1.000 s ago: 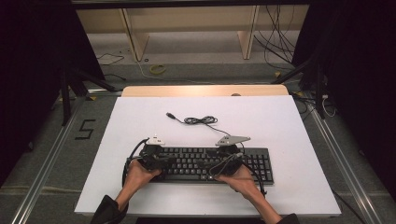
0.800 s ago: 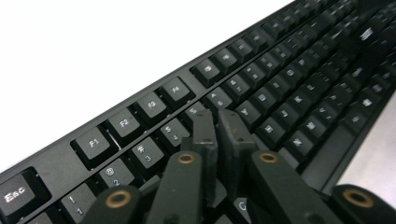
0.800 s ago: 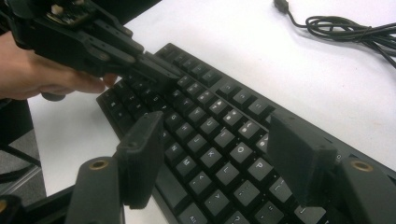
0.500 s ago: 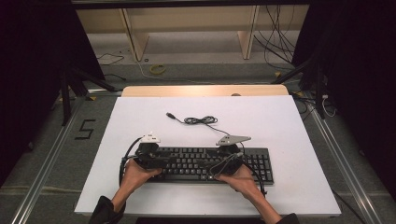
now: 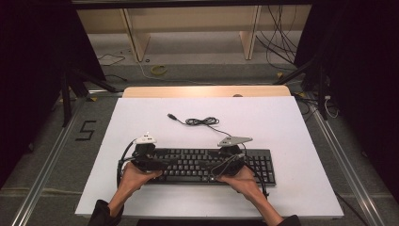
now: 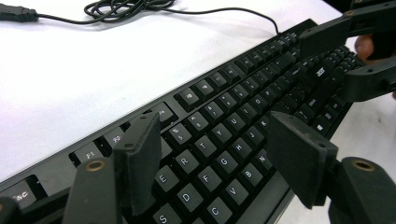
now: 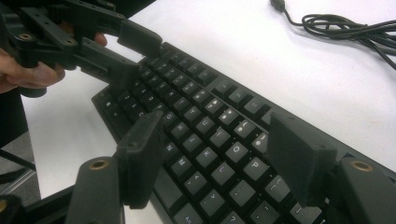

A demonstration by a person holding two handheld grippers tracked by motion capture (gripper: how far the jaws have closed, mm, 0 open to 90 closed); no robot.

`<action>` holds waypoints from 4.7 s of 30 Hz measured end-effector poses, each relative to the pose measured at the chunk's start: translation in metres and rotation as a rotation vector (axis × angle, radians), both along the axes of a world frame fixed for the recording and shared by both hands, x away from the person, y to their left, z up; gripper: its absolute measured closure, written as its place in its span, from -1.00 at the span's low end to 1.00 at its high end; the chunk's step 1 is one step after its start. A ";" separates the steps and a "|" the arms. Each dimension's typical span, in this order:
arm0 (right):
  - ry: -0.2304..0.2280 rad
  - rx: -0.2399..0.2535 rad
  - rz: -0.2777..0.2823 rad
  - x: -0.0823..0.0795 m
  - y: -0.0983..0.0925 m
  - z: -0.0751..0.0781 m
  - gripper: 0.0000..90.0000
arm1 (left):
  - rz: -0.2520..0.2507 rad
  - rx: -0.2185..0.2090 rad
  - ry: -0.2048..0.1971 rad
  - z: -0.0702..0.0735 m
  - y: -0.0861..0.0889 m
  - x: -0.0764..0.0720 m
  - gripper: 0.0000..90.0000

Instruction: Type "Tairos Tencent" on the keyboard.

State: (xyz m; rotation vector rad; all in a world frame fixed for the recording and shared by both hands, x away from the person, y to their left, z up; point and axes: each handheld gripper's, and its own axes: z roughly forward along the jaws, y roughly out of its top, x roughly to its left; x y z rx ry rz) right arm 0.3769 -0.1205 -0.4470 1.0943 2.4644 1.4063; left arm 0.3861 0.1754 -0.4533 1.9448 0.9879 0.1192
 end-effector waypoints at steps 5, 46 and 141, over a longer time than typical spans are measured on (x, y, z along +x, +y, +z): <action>0.000 -0.002 -0.002 0.001 0.001 -0.001 -0.16 | 0.003 -0.017 -0.005 0.002 0.003 -0.003 -0.26; 0.017 -0.078 -0.010 0.014 0.010 -0.008 0.54 | 0.013 -0.036 -0.014 0.000 0.019 -0.021 -0.30; -0.019 -0.014 -0.013 -0.004 -0.002 0.001 -0.07 | 0.038 0.097 0.056 -0.013 0.021 -0.012 0.73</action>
